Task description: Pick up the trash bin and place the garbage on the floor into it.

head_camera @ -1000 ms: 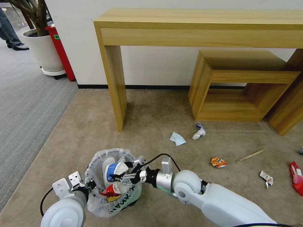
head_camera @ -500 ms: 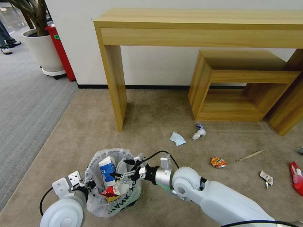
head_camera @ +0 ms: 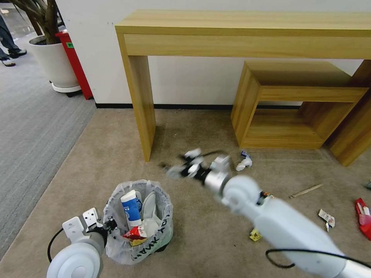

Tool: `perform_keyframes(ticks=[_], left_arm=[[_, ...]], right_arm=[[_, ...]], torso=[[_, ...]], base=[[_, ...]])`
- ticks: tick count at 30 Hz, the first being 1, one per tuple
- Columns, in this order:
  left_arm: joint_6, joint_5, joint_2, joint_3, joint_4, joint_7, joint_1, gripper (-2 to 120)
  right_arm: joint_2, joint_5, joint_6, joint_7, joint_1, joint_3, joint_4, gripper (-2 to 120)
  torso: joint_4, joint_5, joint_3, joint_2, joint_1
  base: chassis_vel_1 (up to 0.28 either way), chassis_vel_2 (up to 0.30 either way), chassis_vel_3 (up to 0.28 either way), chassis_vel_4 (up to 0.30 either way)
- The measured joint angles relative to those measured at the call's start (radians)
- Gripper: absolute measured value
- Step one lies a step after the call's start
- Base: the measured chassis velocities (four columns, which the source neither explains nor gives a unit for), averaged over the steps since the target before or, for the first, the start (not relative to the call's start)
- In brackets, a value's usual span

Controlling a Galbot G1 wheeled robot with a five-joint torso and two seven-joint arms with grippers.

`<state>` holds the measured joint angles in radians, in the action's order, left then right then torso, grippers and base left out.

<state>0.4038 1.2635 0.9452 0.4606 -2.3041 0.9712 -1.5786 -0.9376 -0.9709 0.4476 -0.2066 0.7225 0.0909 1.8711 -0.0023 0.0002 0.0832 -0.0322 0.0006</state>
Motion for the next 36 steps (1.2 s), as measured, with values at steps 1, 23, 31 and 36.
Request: perform_keyframes(ticks=[1, 23, 31, 36], left_arm=[[0.002, -0.001, -0.003, 0.001, -0.004, -0.005, 0.001, 1], [0.076, -0.149, 0.084, -0.085, 0.008, -0.081, 0.038, 1], [0.077, -0.174, 0.092, -0.085, 0.000, -0.094, 0.024, 1], [0.077, -0.183, 0.090, -0.087, -0.004, -0.100, 0.017, 1]], right_arm=[[0.011, 0.016, 0.015, -0.032, 0.038, -0.045, 0.008, 100], [-0.049, 0.349, -0.031, -0.189, 0.588, -0.542, 0.136, 100], [-0.098, 0.405, -0.069, -0.169, 0.660, -0.582, 0.174, 100], [-0.112, 0.414, -0.086, -0.166, 0.675, -0.583, 0.174, 100]], torso=[[0.0000, 0.0001, 0.000, 0.000, 0.000], [-0.0002, -0.0001, 0.000, 0.000, 0.000], [0.0000, -0.0002, 0.000, 0.000, 0.000], [0.0000, -0.0002, 0.000, 0.000, 0.000]], base=[[0.000, 0.000, 0.000, 0.000], [0.000, 0.000, 0.000, 0.000], [0.000, 0.000, 0.000, 0.000], [0.000, 0.000, 0.000, 0.000]])
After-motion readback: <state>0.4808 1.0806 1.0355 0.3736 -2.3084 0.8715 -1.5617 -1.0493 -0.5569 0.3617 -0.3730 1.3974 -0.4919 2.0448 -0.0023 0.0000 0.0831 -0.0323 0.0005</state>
